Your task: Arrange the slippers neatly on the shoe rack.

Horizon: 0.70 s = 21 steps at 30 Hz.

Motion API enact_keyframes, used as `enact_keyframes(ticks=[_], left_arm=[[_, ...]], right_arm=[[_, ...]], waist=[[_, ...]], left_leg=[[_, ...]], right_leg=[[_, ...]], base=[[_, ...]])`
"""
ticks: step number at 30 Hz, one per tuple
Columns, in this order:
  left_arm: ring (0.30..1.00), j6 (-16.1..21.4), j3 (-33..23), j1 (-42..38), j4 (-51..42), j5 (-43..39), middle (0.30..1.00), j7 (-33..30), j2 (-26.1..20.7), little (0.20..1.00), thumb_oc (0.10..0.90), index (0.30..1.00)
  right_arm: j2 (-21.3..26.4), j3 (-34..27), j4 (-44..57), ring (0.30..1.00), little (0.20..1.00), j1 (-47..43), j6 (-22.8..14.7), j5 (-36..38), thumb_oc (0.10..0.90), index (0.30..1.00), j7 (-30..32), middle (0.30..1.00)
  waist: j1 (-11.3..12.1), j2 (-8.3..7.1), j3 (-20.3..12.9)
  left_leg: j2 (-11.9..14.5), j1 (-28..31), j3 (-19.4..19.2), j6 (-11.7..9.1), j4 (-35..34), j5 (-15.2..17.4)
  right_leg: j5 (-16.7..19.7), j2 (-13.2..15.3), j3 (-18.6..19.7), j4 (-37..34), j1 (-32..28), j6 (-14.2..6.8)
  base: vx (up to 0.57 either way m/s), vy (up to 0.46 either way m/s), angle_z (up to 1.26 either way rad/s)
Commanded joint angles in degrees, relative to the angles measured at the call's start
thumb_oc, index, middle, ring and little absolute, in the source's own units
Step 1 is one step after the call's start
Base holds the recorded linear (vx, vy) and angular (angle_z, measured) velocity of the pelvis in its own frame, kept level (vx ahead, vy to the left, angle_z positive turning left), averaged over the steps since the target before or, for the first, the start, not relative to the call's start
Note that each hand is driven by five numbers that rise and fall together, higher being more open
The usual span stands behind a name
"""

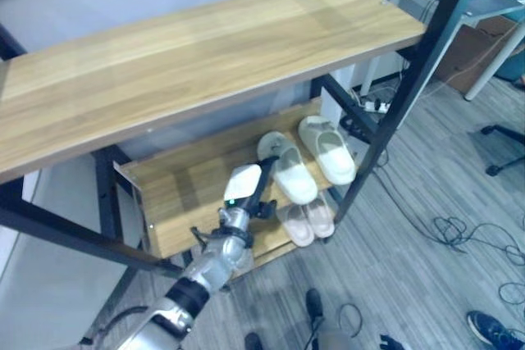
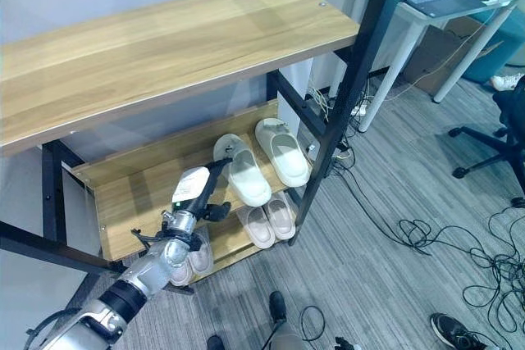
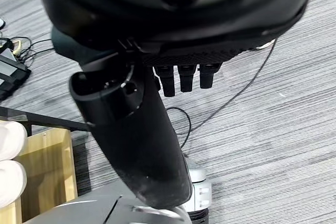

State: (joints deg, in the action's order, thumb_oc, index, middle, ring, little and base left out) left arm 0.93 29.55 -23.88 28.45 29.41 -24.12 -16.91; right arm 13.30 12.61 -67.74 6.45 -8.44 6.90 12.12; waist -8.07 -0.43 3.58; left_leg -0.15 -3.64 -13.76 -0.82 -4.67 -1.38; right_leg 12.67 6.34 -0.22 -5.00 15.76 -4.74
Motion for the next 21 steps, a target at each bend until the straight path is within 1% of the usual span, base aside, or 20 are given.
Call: enact_keyframes(ticks=[1, 8, 10, 16, 17, 21], left_arm=[[0.9, 3.6, -3.48, -10.88, 1.48, -2.17, 0.9, -1.39, -0.16, 0.9, 0.8, 0.9], [0.9, 3.33, -1.39, -15.87, 7.15, -3.87, 0.9, -1.56, 1.93, 0.9, 0.8, 0.9], [0.9, 3.84, -1.12, -17.96, 7.75, -6.72, 0.9, -1.41, 3.02, 0.9, 0.8, 0.9], [0.9, 4.97, -0.23, -19.11, 6.78, -8.75, 0.9, -0.63, 4.6, 0.9, 0.8, 0.9], [0.9, 5.07, 0.49, -19.64, 7.89, -8.72, 0.9, -0.61, 5.63, 0.9, 0.8, 0.9], [0.9, 5.07, 1.55, -20.35, 9.41, -8.09, 0.9, -0.41, 6.29, 0.9, 0.8, 0.9]], right_arm=[[3.62, -1.32, 1.12, 0.9, 0.9, -0.13, -1.12, 0.39, 0.8, 0.9, 0.75, 0.9], [4.33, -1.04, 1.26, 0.9, 0.9, 0.03, -1.21, 0.51, 0.8, 0.9, 0.65, 0.9], [4.65, -0.87, 1.67, 0.9, 0.9, 0.01, -1.24, 0.6, 0.8, 0.9, 0.74, 0.9], [4.41, -0.89, 1.36, 0.9, 0.9, 0.22, -1.32, 0.76, 0.8, 0.9, 0.9, 0.9], [4.18, -1.15, 1.45, 0.9, 0.9, 0.05, -1.53, 1.54, 0.8, 0.9, 0.96, 0.9], [4.15, -1.26, 1.4, 0.9, 0.9, 0.18, -1.58, 1.86, 0.8, 0.9, 0.95, 0.9]], waist=[[-0.17, 2.41, 2.16], [-1.29, 2.93, 2.13], [-1.63, 3.17, 2.25], [-1.92, 3.41, 2.35], [-2.15, 3.46, 2.23], [-2.35, 3.55, 2.02]], left_leg=[[1.3, -3.08, 6.38, -1.54, -0.33, 1.96], [1.44, -3.33, 5.85, -1.68, -0.33, 1.84], [1.44, -3.56, 5.64, -1.73, -0.33, 1.74], [1.41, -3.66, 5.65, -1.69, -0.33, 1.75], [1.42, -3.51, 5.7, -1.72, -0.33, 1.77], [1.4, -3.09, 5.68, -1.75, -0.33, 1.83]], right_leg=[[-9.73, -2.63, -0.82, 1.05, -5.39, -3.03], [-9.66, -2.75, -0.36, 1.14, -4.76, -3.08], [-9.56, -2.7, -0.25, 1.25, -4.42, -3.11], [-9.62, -2.71, -0.22, 1.34, -4.29, -3.06], [-9.72, -2.72, -0.24, 1.52, -4.35, -3.02], [-9.89, -2.75, -0.27, 1.68, -4.71, -2.98]], base=[[0.0, 0.0, 0.0], [0.0, 0.0, 0.0], [0.01, -0.007, -0.05], [0.0, -0.006, -0.08], [0.0, 0.0, 0.0], [0.0, 0.0, 0.0]])
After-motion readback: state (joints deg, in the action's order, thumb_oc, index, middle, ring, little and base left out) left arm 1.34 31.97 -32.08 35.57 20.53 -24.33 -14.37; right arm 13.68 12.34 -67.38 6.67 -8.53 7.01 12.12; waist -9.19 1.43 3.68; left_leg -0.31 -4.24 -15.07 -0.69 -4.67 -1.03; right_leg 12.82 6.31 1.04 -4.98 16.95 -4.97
